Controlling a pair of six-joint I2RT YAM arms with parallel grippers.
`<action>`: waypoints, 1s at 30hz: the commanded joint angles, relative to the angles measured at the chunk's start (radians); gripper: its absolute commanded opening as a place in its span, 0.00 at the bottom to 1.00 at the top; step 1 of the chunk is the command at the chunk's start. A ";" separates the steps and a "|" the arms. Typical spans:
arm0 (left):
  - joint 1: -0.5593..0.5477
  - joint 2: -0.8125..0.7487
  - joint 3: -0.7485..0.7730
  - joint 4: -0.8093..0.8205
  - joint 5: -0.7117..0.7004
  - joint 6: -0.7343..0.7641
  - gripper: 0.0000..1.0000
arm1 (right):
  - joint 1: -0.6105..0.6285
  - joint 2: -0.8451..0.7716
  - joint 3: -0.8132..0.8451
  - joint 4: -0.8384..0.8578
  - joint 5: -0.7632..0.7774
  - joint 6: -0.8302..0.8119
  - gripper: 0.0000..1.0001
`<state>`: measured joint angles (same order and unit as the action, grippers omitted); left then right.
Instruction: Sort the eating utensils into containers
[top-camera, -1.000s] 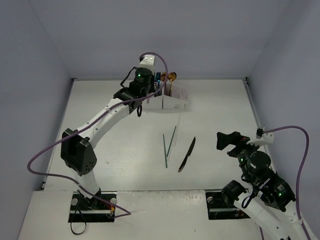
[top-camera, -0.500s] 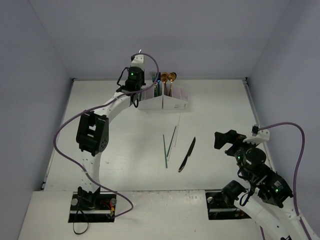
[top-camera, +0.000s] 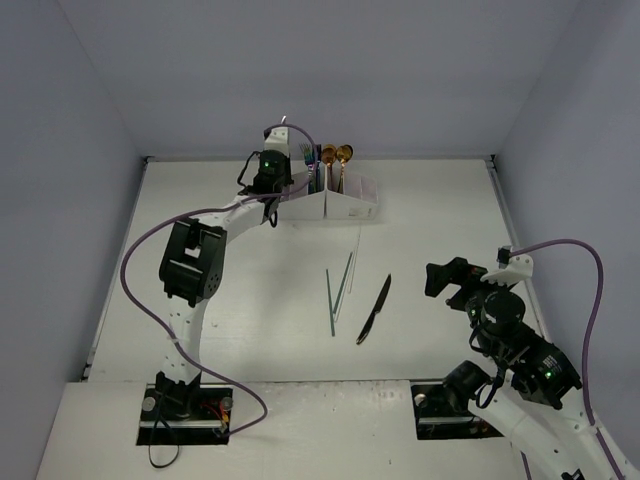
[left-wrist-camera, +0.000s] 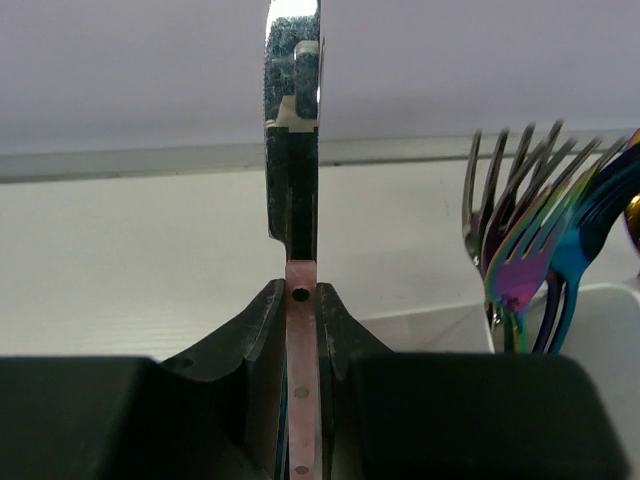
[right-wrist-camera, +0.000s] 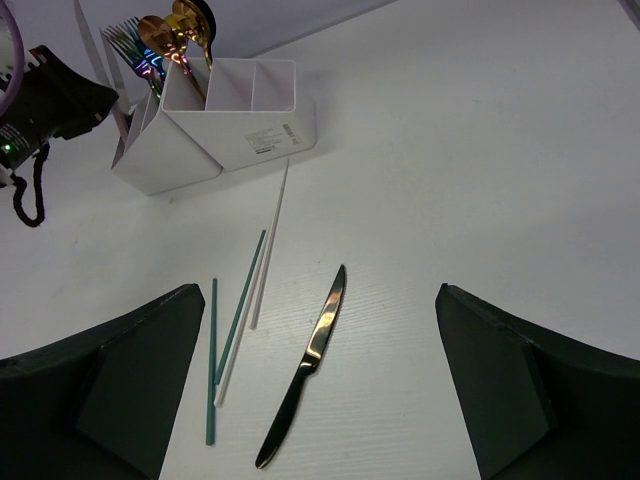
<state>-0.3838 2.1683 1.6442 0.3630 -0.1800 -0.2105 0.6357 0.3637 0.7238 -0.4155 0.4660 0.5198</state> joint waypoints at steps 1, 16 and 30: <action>-0.005 -0.094 -0.035 0.125 0.006 -0.039 0.07 | 0.002 0.021 0.010 0.055 0.025 -0.001 1.00; -0.047 -0.297 -0.166 0.077 0.052 -0.024 0.47 | 0.002 -0.011 0.017 0.054 0.026 0.003 0.99; -0.424 -0.465 -0.071 -0.654 0.150 -0.106 0.60 | 0.002 -0.060 0.153 0.044 0.071 -0.082 1.00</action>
<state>-0.6802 1.7249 1.5020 -0.0121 -0.0897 -0.2686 0.6357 0.3267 0.8063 -0.4283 0.4842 0.4853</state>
